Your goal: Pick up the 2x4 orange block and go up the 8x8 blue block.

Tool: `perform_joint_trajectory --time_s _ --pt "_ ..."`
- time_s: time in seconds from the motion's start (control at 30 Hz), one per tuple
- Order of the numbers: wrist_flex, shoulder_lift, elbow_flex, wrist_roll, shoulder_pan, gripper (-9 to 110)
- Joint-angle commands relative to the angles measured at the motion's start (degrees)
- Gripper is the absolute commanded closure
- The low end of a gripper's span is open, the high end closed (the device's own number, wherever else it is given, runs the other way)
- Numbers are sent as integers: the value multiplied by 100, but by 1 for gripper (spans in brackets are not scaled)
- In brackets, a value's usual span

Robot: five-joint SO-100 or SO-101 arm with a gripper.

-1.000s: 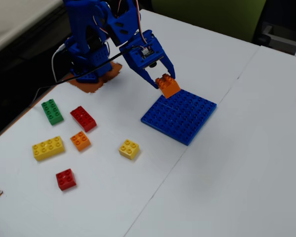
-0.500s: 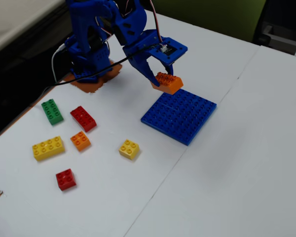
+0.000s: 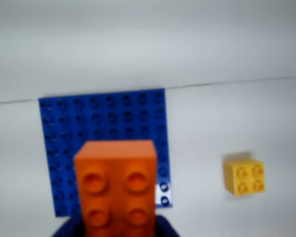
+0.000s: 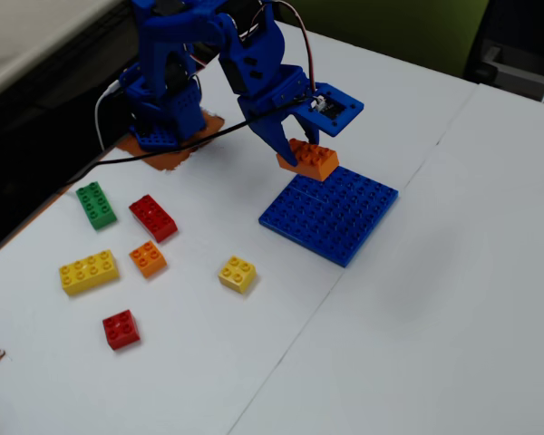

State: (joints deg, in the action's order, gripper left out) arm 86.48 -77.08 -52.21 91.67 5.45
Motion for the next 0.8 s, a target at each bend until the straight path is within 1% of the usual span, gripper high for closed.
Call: perform_joint_trajectory --time_s 0.0,0.77 --pt "44 70 369 79 -114 101" --pt "158 747 703 0 -396 101"
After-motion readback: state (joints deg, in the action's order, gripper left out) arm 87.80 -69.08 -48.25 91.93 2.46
